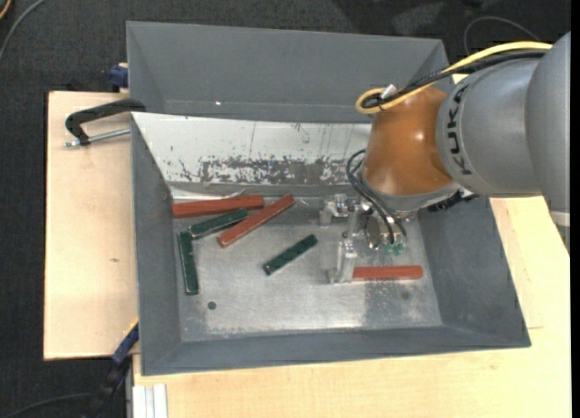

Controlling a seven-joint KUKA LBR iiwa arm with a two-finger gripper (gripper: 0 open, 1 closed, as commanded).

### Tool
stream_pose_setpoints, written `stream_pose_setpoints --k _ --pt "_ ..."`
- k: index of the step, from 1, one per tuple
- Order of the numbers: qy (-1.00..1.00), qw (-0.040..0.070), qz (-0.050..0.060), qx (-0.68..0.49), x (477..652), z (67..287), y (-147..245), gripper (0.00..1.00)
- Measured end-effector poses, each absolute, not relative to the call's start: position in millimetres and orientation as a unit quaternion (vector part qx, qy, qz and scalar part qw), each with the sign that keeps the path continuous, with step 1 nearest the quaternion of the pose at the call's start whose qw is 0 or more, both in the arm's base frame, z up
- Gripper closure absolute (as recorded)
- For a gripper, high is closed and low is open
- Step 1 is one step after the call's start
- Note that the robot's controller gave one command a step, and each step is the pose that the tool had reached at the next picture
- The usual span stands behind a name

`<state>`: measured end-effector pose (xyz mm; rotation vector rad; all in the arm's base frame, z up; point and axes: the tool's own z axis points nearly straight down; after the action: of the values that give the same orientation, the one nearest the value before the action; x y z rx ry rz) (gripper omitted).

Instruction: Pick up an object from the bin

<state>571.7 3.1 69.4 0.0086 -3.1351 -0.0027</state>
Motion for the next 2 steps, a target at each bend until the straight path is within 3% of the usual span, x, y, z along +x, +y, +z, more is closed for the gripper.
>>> stream_pose_setpoints --k 1,2 --pt "-0.996 0.003 -0.001 -0.088 493.9 70 53 0.00" --pt "-0.991 -0.003 -0.002 -0.131 579.2 76 136 0.00"
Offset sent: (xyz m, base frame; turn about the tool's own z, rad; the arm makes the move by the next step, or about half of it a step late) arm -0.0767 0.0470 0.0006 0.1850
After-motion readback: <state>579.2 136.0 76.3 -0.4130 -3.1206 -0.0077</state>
